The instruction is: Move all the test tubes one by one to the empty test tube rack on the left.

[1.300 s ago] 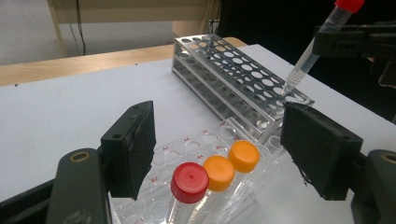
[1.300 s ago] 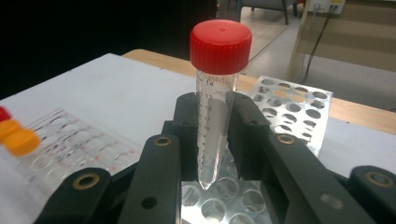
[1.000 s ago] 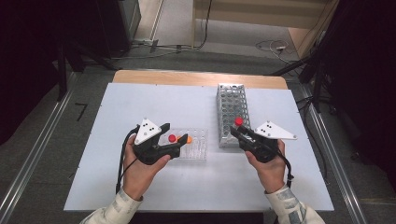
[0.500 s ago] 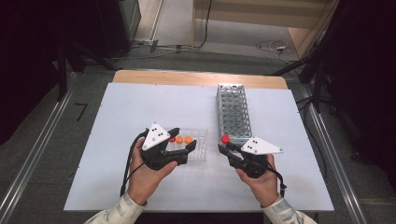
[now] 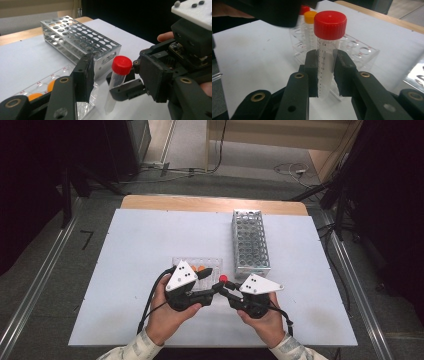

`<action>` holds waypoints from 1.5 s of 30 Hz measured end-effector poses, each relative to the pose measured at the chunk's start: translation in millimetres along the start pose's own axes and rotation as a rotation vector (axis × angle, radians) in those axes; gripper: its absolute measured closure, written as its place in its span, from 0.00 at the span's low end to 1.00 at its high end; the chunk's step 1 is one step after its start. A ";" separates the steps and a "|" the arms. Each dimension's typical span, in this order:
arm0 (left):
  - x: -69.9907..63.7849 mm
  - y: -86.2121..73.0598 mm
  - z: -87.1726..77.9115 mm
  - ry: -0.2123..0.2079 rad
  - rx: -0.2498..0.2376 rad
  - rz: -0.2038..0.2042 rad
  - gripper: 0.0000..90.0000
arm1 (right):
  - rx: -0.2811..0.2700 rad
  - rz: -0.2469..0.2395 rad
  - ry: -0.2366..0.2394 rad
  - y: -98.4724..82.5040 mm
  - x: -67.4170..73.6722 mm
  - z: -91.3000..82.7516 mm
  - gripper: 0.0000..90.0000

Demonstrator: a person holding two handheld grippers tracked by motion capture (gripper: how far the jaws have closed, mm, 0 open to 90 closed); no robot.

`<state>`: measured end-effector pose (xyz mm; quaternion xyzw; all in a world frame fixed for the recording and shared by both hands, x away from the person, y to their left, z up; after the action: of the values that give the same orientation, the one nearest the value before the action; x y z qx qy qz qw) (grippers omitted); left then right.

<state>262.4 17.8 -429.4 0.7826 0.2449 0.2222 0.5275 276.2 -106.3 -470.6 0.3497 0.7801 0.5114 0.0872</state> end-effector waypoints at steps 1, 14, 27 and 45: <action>-1.1 -0.7 1.4 0.000 -0.002 0.001 0.54 | 0.003 -0.003 0.008 -0.1 2.2 1.5 0.79; -1.6 -6.7 4.9 0.020 0.025 0.031 0.77 | 0.004 -0.008 0.035 1.4 11.5 6.7 0.79; 8.0 -1.4 -9.3 0.037 0.017 0.015 0.79 | -0.044 0.013 0.060 2.4 13.4 -2.2 0.21; 28.7 1.6 -33.2 0.093 0.029 -0.027 0.79 | -0.041 0.079 0.000 -1.4 -15.7 -14.5 0.12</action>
<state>265.0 58.8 -413.9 0.7756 0.2828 0.2477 0.5071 280.1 -127.3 -468.6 0.3782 0.7551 0.5303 0.0740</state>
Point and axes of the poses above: each handheld gripper's, and its own axes: z roughly forward along the jaws, y roughly out of its top, x roughly to its left, the point moved 6 cm from there along z, roughly forward along the jaws, and after that the axes turned 14 degrees about z, right-handed, at the moved point
